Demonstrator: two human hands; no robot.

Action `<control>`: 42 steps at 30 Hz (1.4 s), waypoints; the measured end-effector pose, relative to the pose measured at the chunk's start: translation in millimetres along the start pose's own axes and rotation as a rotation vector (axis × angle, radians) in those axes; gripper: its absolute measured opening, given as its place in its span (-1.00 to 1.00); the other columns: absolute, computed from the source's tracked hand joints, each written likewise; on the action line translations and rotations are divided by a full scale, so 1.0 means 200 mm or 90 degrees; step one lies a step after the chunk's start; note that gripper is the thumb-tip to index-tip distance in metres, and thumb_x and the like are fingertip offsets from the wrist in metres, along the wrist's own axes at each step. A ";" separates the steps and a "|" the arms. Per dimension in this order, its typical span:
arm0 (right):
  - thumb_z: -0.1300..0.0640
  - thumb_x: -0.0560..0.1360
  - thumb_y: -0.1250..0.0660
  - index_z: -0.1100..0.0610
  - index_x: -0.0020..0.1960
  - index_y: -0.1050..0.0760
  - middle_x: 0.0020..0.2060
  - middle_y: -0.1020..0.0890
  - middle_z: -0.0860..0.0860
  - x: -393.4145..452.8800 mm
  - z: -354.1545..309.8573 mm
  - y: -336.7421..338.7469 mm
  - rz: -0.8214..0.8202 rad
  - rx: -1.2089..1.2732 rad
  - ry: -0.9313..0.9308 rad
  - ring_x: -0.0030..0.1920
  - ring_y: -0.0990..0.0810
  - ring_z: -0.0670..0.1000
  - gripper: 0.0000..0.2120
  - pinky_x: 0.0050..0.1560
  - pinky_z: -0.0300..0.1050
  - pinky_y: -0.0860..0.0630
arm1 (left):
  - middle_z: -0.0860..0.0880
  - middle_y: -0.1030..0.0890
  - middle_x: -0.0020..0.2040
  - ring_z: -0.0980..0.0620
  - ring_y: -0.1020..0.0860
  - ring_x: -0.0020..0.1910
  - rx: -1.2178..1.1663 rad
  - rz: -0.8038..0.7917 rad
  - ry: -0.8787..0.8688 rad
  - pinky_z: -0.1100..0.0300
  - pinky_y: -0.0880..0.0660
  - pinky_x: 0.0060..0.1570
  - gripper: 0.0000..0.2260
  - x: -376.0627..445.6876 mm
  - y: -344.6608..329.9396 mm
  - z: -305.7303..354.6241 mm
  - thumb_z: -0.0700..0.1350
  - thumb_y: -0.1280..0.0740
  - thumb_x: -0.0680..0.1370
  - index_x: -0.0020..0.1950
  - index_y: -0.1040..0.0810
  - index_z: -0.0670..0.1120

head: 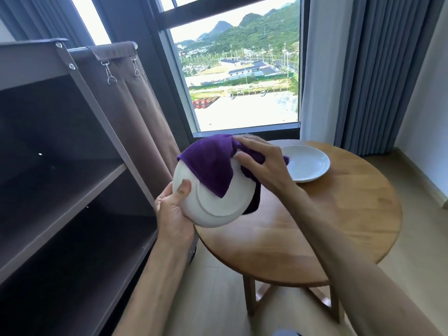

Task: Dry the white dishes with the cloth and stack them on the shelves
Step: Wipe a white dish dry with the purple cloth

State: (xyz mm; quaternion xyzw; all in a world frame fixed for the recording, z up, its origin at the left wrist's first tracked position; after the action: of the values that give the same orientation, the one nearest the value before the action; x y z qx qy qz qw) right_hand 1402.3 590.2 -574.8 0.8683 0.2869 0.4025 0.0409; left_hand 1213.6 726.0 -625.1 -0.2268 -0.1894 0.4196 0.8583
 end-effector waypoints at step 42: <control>0.06 0.30 -0.58 0.18 0.07 -0.65 0.00 -0.70 0.19 -0.44 0.36 -0.27 0.183 0.596 -0.514 0.01 -0.66 0.18 -0.60 0.07 0.12 -0.62 | -0.24 -0.60 0.34 -0.26 -0.55 0.35 -0.030 0.080 0.062 -0.20 -0.52 0.31 -0.26 0.02 -0.21 -0.18 0.00 -0.57 0.34 0.44 -0.47 -0.26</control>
State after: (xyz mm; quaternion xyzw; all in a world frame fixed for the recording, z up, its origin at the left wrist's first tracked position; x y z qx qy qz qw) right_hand 1384.1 600.1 -700.2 0.9075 0.2749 -0.1236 -0.2924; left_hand 1261.6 698.7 -630.7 -0.2782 -0.1427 0.4567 0.8329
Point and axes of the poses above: each hand's wrist, its own x-axis towards the middle knuckle, its own y-axis out of the back of the hand, z = x × y, the point moved 8 cm from there along x, towards the middle knuckle
